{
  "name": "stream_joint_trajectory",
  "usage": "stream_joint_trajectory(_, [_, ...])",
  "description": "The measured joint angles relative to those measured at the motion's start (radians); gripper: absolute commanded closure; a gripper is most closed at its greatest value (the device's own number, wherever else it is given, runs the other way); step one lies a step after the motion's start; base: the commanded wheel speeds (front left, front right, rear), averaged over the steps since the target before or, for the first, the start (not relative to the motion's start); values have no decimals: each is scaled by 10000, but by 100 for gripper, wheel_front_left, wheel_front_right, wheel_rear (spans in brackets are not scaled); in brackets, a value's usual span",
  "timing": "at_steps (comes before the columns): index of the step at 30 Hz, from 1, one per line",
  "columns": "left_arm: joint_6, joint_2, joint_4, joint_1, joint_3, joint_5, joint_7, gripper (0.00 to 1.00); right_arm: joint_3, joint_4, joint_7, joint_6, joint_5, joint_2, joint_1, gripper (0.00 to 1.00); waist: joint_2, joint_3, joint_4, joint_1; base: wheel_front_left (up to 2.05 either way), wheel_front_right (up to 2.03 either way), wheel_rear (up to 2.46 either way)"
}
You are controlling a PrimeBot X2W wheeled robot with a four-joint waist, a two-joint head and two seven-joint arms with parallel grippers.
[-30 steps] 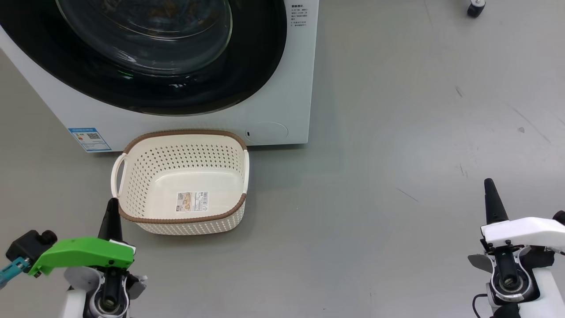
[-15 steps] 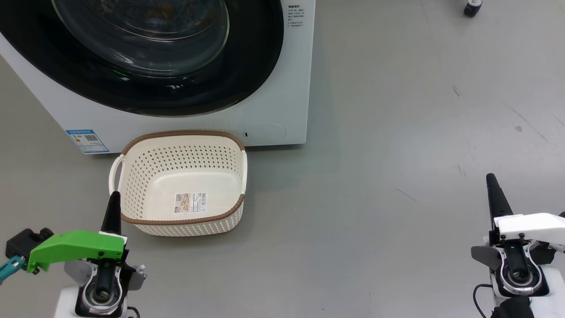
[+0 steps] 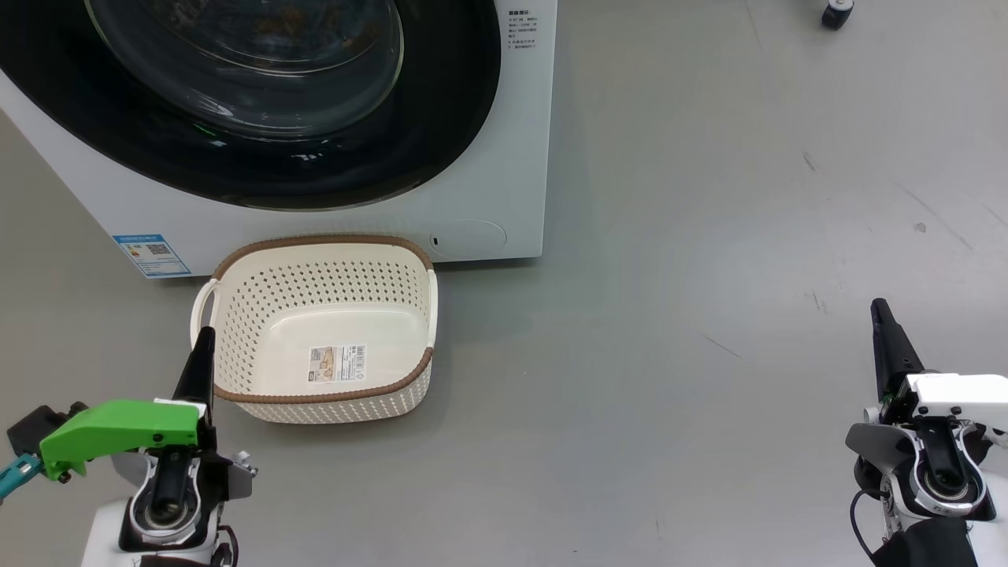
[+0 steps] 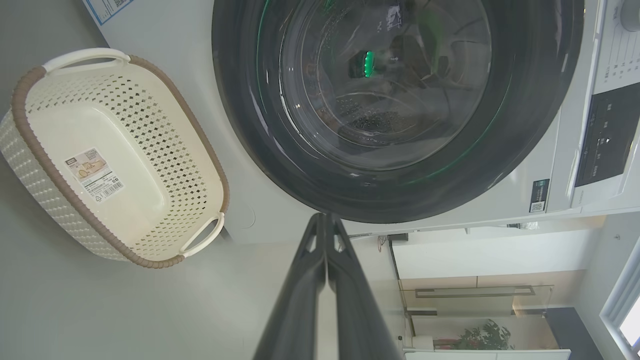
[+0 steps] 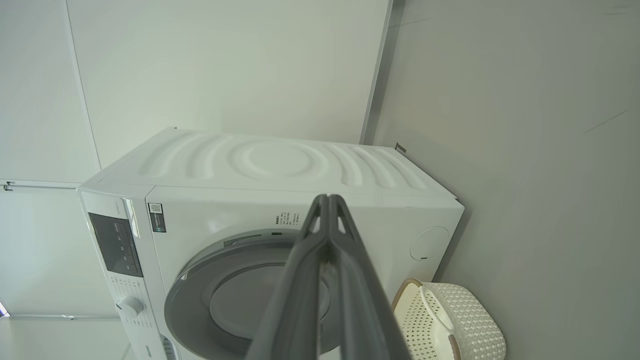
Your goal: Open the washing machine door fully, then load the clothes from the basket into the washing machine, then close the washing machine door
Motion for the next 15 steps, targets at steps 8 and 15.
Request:
stream_joint_trajectory(8, [-13, 2, 150, -184, 123, -1262, 337, 100, -184, 8, 347, 12, 1193, 12, -197, 100, 0, -10, -50, 0, 0, 0, 0])
stream_joint_trajectory(15, [-52, 2, 153, -306, 130, -1601, 347, 100, -224, 8, 424, 13, 1465, 15, -199, 100, 0, -11, -57, 0, 0, 0, 0])
